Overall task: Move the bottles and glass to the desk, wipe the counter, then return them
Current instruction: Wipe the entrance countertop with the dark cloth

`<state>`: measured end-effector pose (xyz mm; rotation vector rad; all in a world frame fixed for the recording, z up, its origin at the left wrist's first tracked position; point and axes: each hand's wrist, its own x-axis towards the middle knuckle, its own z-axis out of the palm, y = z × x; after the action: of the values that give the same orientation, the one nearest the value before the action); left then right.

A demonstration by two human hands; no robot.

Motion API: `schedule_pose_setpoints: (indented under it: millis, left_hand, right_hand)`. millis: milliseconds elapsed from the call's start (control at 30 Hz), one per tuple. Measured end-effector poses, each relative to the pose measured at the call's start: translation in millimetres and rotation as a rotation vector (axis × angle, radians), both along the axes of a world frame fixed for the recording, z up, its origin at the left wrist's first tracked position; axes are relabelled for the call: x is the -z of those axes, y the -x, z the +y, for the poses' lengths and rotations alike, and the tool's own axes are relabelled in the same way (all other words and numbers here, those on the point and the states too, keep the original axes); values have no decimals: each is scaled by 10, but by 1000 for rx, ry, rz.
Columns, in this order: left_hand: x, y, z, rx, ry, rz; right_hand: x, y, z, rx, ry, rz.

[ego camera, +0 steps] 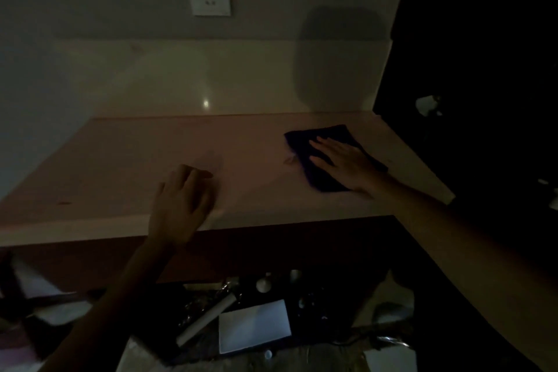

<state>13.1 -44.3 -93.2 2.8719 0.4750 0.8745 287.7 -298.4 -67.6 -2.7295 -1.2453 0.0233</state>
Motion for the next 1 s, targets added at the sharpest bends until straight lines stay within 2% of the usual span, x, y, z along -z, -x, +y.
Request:
schedule_pose_setpoints:
  millis: [100, 267, 433, 500, 600, 700, 767, 833, 900, 1000]
  left_hand:
    - [-2, -99, -98, -34, -131, 97]
    - [6, -45, -53, -83, -168, 128]
    - [-30, -44, -46, -103, -127, 131]
    - [-22, -34, -11, -93, -59, 156]
    - [-73, 87, -40, -7, 155, 115]
    - [30, 526, -161, 97, 404, -133]
    - [269, 1020, -258, 4, 502, -252]
    - [683, 1624, -393, -110, 630, -280]
    - [1231, 2253, -577, -297, 814, -258]
    - [2124, 3264, -998, -665, 1152, -166]
  right_hand:
    - [-36, -185, -506, 105, 3, -2]
    - [3, -308, -841, 163, 9, -13]
    - [56, -346, -763, 182, -4, 0]
    - [83, -247, -688, 189, -62, -76]
    - [141, 243, -373, -1, -292, -171]
    - [294, 1028, 139, -291, -529, -189]
    - [442, 1640, 460, -472, -635, -184]
    - [753, 2227, 667, -595, -676, -53]
    - [1227, 2741, 729, -639, -592, 255]
    - [2134, 3389, 519, -558, -118, 763]
